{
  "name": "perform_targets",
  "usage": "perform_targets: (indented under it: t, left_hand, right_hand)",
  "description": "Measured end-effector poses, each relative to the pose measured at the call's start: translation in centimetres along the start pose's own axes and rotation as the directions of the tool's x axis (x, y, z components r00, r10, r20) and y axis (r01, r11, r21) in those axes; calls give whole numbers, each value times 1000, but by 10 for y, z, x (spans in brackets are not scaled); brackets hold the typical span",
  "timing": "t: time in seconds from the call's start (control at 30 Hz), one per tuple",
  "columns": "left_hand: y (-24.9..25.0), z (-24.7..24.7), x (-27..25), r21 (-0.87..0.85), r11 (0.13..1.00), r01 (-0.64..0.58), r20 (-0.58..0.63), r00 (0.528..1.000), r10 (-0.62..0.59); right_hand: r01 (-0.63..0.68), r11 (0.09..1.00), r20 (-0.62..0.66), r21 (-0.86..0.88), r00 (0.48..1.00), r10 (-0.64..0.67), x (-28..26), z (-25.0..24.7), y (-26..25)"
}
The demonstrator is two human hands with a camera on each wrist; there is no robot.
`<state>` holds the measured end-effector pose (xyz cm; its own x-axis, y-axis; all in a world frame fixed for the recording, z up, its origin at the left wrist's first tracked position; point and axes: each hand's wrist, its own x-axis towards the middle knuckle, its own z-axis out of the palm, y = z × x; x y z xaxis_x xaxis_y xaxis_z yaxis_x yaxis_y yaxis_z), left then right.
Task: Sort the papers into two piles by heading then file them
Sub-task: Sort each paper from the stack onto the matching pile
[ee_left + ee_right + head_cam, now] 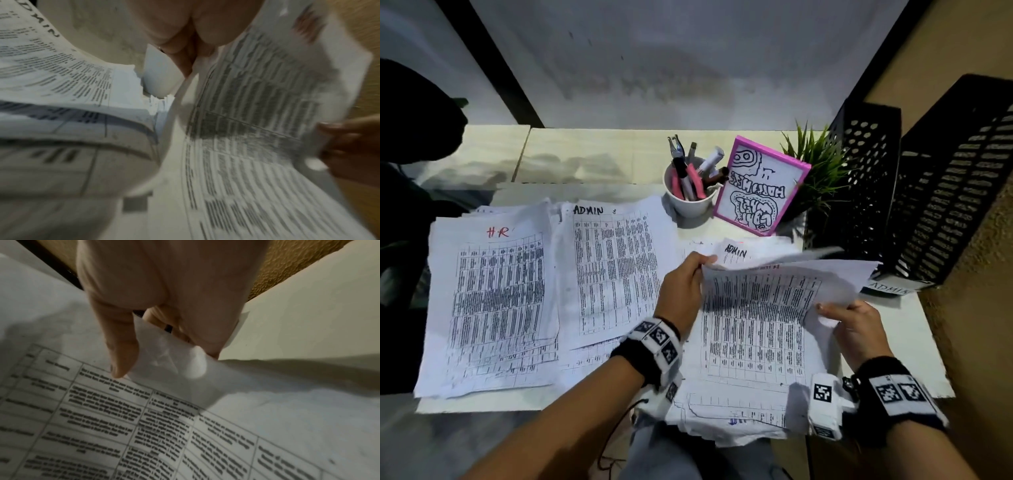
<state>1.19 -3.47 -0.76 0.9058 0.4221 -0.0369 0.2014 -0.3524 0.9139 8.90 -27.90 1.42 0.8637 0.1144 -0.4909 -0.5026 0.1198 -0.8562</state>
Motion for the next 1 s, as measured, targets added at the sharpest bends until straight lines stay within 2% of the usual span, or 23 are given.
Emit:
perform_targets:
  t: [0.1, 0.17, 0.23, 0.3, 0.47, 0.53, 0.6, 0.67, 0.7, 0.73, 0.8, 0.83, 0.9, 1.0]
  left_hand:
    - [8, -3, -21, -115, 993, -29, 30, 999, 32]
    - [7, 2, -30, -202, 979, -3, 22, 1000, 8]
    - [9, 5, -34, -371, 926, 67, -3, 997, -73]
    - [8, 9, -35, -420, 901, 110, -39, 990, -139]
    - [10, 16, -40, -390, 882, 264, -25, 955, -297]
    - [10, 15, -39, -345, 904, 252, -58, 956, -289]
    - [15, 1, -33, -332, 921, 204, -150, 953, -265]
    - [18, -26, -24, -365, 918, 155, -233, 939, -252]
    - [16, -42, -18, -356, 924, 139, -283, 926, -249]
    - [9, -62, -14, -335, 932, 142, -337, 905, -259]
    - [-14, -100, -9, -300, 937, 176, -434, 850, -299]
    - [-27, -116, -10, -278, 937, 212, -463, 825, -324]
    - [-50, -142, -13, -249, 918, 308, -482, 783, -393]
    - [-68, -164, -18, -200, 899, 389, -467, 769, -437]
  right_hand:
    - [22, 1000, -35, 17, 999, -21, 4, 7, 3]
    - [44, 999, -57, 32, 997, -42, 7, 10, 4]
    - [28, 997, -98, 78, 995, -20, 13, 10, 8]
    - [-3, 987, -105, 159, 994, 20, 19, 4, 13]
    - [-16, 989, -79, 149, 996, 28, 30, 1, 20]
    - [-1, 993, -72, 122, 997, 10, 31, 6, 19]
    - [5, 995, -104, 103, 995, 6, 32, 12, 19]
    - [-20, 1000, -157, 9, 987, 21, 34, 16, 22]
    - [-15, 992, -202, -125, 979, -10, 37, 15, 26]
    - [-12, 958, -235, -288, 970, -59, 43, 13, 32]
    - [-73, 827, -312, -558, 941, -128, 49, 11, 40]
    - [-115, 776, -346, -620, 928, -139, 50, 12, 41]
    - [-162, 751, -373, -641, 920, -120, 52, 17, 45]
    - [-146, 711, -356, -688, 922, -155, 50, 31, 44]
